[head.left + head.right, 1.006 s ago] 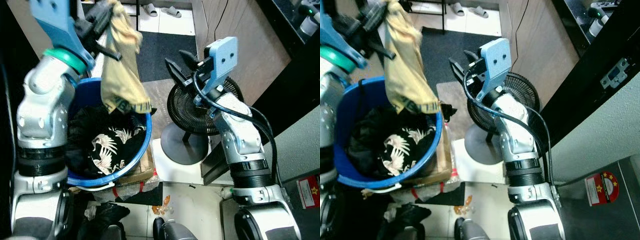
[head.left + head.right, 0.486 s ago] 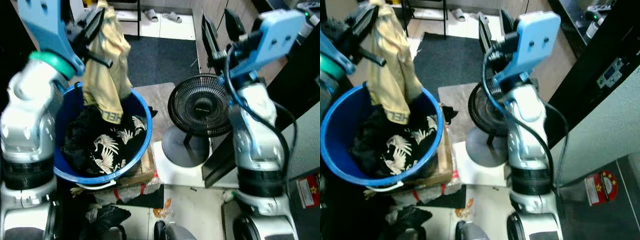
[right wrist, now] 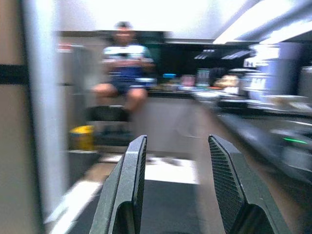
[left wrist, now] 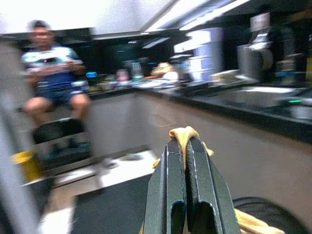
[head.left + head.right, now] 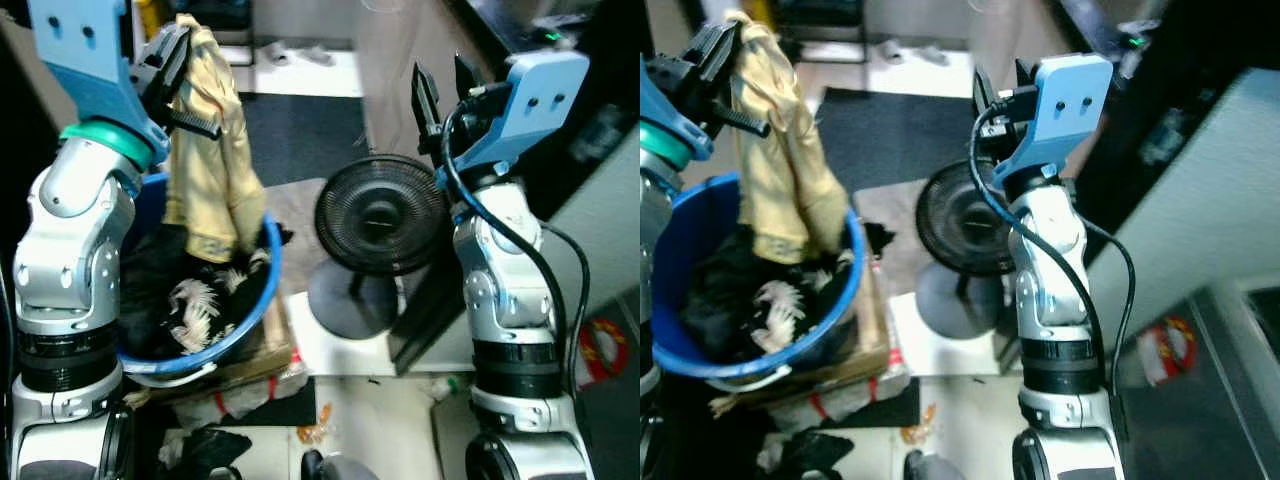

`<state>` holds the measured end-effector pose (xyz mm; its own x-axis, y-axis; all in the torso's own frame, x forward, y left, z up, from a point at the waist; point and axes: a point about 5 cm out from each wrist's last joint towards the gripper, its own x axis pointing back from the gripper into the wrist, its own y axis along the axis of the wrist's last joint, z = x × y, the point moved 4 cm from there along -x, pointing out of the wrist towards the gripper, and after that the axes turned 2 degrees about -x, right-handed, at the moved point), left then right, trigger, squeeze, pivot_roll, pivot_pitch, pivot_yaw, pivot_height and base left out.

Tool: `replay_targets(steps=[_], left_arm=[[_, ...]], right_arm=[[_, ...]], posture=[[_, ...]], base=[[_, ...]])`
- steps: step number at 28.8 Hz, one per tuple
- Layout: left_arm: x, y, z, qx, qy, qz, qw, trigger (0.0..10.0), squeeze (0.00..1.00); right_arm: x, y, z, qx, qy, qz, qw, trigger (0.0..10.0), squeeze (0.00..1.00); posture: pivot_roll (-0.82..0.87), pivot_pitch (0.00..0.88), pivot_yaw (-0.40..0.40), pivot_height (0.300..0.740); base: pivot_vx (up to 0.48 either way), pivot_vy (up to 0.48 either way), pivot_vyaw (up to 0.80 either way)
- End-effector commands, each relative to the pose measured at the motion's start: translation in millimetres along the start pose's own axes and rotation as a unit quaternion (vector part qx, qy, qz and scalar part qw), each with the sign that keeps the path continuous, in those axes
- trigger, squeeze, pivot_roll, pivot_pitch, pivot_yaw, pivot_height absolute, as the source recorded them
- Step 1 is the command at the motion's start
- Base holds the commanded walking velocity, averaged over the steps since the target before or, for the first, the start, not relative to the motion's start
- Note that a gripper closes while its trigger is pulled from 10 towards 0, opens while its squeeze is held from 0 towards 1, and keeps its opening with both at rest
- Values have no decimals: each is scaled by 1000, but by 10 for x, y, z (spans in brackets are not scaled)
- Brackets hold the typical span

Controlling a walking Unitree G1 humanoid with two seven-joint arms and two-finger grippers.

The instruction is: Clothes washing

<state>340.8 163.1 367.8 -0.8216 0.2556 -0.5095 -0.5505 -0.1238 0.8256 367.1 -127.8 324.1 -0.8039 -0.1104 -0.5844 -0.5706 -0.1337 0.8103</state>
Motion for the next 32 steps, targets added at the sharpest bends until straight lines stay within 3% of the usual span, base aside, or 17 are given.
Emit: replay_targets(steps=[1,32], left_arm=[[9,-10,-32,0,-2,5,1000,10000,0],[17,-95,-22,-1,-2,27,1000,10000,0]], right_arm=[[6,-58,-63,-8,-16,13,1000,10000,0],[12,-185,-76,-15,-41,35,998,10000,0]], posture=[[33,38,-1,740],[48,50,18,740]], base=[[0,0,-800],[0,0,-800]])
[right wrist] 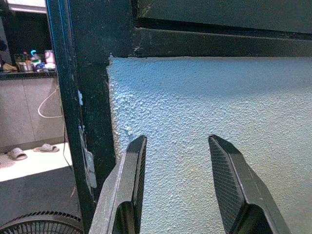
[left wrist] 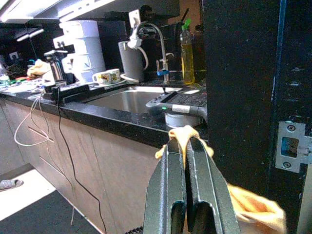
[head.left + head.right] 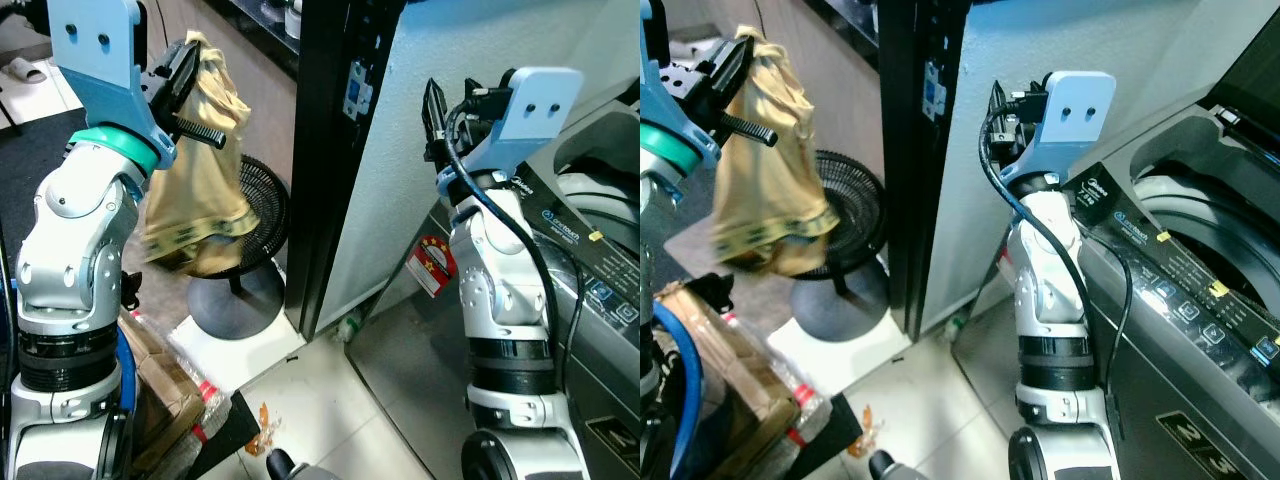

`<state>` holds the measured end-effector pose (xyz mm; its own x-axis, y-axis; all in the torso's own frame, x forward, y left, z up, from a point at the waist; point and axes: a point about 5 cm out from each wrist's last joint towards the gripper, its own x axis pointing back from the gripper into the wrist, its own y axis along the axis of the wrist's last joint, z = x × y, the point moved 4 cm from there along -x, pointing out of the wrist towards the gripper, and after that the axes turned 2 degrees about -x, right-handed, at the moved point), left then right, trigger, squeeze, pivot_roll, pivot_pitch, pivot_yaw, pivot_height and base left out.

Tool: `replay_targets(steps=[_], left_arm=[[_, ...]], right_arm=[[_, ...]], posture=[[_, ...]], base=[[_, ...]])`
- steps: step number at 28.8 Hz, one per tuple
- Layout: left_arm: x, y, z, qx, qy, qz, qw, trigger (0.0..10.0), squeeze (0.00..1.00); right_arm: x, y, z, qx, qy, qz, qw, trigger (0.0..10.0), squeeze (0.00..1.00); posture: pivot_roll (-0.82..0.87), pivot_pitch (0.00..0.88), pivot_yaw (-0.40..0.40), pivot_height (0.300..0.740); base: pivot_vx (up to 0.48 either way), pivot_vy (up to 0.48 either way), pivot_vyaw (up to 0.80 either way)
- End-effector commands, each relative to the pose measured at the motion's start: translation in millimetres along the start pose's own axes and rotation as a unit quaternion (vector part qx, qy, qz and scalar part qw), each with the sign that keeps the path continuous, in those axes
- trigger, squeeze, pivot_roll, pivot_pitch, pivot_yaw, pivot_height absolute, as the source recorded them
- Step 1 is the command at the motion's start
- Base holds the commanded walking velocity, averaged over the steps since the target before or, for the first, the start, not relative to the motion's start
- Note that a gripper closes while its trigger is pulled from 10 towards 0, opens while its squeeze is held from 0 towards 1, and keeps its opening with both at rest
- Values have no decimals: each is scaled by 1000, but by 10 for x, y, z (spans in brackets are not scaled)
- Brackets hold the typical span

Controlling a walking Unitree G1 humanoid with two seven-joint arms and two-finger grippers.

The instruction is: Clothes washing

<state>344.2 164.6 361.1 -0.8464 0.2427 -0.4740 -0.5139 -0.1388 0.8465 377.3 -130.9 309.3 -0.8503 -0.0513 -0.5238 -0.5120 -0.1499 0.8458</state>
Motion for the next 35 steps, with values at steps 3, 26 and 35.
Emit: replay_targets(steps=[3,26,35], left_arm=[[6,-22,-26,1,-5,5,1000,10000,0],[15,-52,-16,-1,-5,11,1000,10000,0],[22,-66,-19,0,-6,13,1000,10000,0]], right_arm=[[2,-12,-21,-5,-6,2,1000,10000,0],[-11,-23,-20,-12,-9,2,1000,10000,0],[-9,-25,-13,-13,-8,1,1000,10000,0]], posture=[[48,50,18,740],[52,55,21,740],[53,56,22,740]], base=[[0,0,-800],[0,0,-722],[0,0,-800]])
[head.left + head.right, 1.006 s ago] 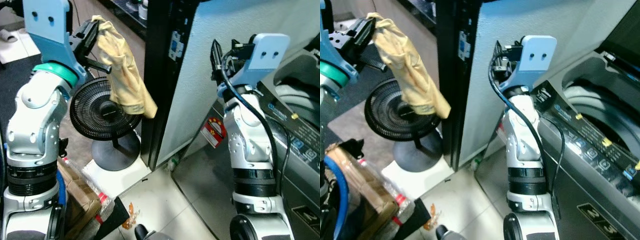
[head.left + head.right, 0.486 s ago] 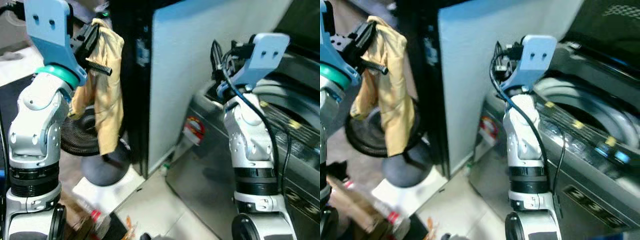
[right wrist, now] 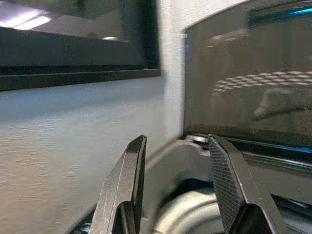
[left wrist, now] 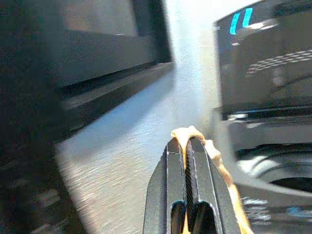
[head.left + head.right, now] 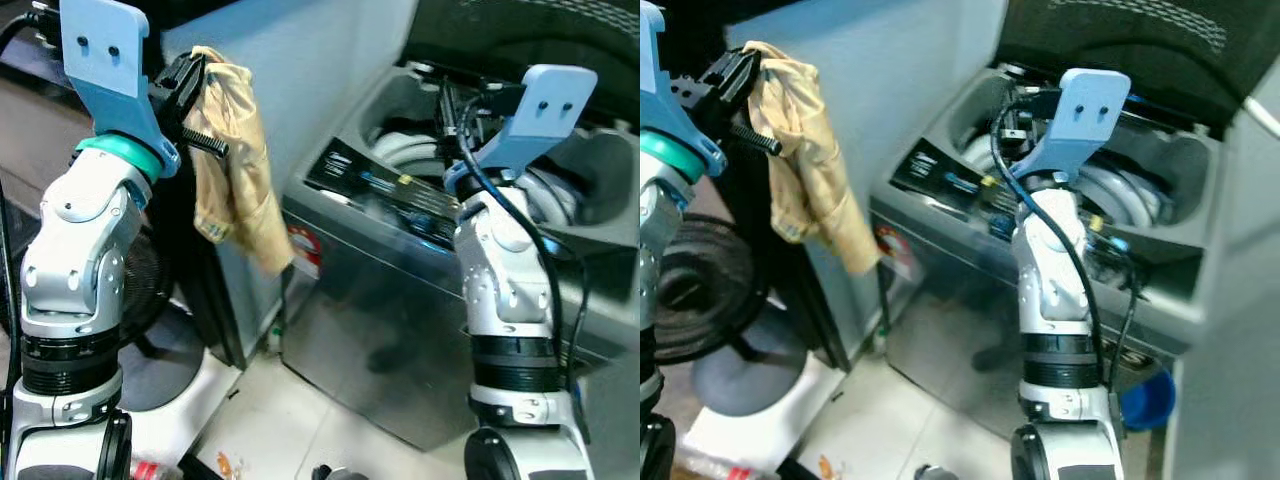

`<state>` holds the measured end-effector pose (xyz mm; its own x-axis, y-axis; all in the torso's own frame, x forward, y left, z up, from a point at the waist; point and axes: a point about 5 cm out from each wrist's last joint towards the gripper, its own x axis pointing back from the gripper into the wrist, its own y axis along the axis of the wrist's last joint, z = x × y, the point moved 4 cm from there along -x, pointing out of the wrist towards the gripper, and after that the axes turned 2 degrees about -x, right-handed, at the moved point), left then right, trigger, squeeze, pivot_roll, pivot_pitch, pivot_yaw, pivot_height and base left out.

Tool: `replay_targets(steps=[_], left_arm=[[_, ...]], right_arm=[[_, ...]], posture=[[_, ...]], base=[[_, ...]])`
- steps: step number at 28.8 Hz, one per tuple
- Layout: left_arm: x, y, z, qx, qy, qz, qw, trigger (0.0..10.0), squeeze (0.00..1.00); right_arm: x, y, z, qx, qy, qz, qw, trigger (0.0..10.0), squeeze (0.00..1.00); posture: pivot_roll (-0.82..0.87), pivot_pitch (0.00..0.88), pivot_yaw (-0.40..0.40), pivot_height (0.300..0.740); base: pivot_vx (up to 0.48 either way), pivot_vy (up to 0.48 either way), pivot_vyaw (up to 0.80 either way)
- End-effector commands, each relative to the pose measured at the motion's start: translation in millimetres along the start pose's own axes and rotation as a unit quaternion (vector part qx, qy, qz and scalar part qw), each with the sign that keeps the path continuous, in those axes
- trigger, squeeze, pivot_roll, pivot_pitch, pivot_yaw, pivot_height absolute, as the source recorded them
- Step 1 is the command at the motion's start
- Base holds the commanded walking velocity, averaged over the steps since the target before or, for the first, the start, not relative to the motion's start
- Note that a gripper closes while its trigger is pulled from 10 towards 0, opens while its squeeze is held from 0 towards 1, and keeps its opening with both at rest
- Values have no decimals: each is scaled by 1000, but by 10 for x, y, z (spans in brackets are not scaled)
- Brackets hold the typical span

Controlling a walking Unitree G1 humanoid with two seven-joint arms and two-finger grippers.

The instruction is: Clothes washing

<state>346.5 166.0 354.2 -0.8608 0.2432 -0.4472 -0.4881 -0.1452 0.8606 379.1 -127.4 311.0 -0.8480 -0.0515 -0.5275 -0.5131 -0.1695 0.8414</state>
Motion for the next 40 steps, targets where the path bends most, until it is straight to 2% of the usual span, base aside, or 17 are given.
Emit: replay_targets(steps=[1,11,27,35,40], left_arm=[[6,6,-18,0,-3,-2,1000,10000,0],[4,-4,-21,1,-3,-1,1000,10000,0],[-5,-15,-29,6,-4,0,1000,10000,0],[-2,-22,-34,9,-4,0,1000,10000,0],[-2,-23,-37,12,-1,-1,1000,10000,0]], right_arm=[[17,-23,-46,-4,-8,3,1000,10000,0],[2,13,-26,-5,-5,-5,1000,10000,0],[-23,182,150,-34,40,-43,998,10000,0],[-18,191,172,-37,45,-46,997,10000,0],[-17,179,189,-31,49,-45,997,10000,0]], posture=[[53,56,22,740],[54,55,23,740],[56,49,21,740],[57,43,18,740],[57,43,15,740]], base=[[0,0,-800],[0,0,-800],[0,0,-800],[0,0,-800],[0,0,0]])
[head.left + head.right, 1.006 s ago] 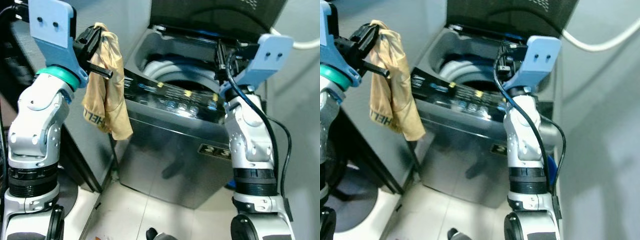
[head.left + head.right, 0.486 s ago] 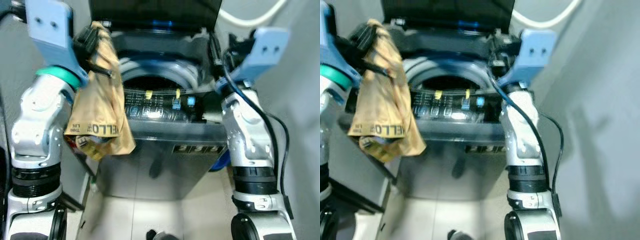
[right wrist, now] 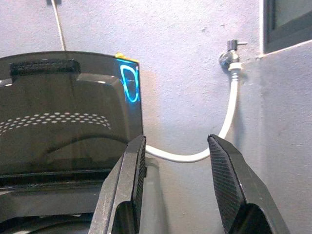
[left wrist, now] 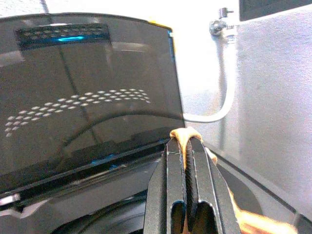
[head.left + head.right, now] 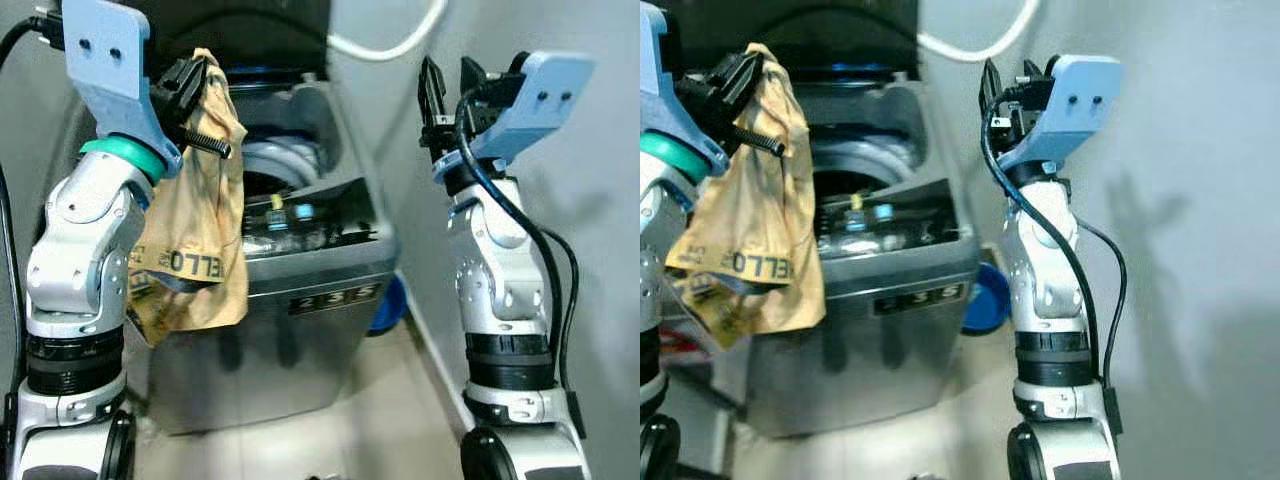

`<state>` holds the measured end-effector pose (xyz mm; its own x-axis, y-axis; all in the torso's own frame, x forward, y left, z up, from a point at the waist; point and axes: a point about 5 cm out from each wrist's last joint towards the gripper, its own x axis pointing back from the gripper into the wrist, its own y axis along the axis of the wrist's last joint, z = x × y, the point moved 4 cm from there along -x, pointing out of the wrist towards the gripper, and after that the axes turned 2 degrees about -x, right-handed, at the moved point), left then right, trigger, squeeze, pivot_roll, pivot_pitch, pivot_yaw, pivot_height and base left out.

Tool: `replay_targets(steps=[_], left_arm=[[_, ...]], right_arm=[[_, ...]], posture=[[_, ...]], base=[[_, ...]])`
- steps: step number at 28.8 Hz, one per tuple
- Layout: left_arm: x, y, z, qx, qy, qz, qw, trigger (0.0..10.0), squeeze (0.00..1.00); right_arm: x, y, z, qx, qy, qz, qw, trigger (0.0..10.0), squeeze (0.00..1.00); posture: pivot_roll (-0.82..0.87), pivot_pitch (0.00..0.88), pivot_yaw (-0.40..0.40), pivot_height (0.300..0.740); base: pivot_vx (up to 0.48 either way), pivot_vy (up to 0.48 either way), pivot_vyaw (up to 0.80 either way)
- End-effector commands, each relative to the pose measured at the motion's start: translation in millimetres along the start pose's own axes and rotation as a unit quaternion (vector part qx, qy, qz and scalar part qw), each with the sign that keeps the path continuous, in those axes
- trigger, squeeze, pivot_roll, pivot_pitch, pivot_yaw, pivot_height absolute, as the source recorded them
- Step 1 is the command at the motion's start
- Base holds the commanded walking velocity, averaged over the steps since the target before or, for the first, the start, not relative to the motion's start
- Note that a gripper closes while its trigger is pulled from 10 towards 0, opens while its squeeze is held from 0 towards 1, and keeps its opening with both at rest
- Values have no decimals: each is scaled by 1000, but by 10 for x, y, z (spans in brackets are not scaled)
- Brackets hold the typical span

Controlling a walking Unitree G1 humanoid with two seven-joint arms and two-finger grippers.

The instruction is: Clothes washing

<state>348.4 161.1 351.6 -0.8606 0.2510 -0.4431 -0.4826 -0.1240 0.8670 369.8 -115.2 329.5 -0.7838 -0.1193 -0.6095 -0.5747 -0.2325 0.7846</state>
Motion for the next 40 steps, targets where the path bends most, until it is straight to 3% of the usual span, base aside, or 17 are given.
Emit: replay_targets(steps=[1,9,13,28,40], left_arm=[[15,1,13,1,3,-3,1000,10000,0],[14,-6,11,13,10,-3,1000,10000,0],[14,2,39,0,19,-7,1000,10000,0],[4,-13,17,0,19,-3,1000,10000,0],[-20,-17,108,-36,53,-11,998,10000,0]], right_arm=[[5,-5,35,-3,5,-1,1000,10000,0],[13,-42,65,-2,13,5,1000,10000,0],[22,-68,69,0,16,10,1000,10000,0],[24,-86,58,1,14,13,1000,10000,0],[29,-94,65,2,14,14,1000,10000,0]], posture=[[57,43,15,740],[56,47,13,740],[54,50,13,740],[51,55,12,740],[50,58,13,740]], base=[[0,0,0],[0,453,0],[0,463,0],[74,0,0],[164,0,0]])
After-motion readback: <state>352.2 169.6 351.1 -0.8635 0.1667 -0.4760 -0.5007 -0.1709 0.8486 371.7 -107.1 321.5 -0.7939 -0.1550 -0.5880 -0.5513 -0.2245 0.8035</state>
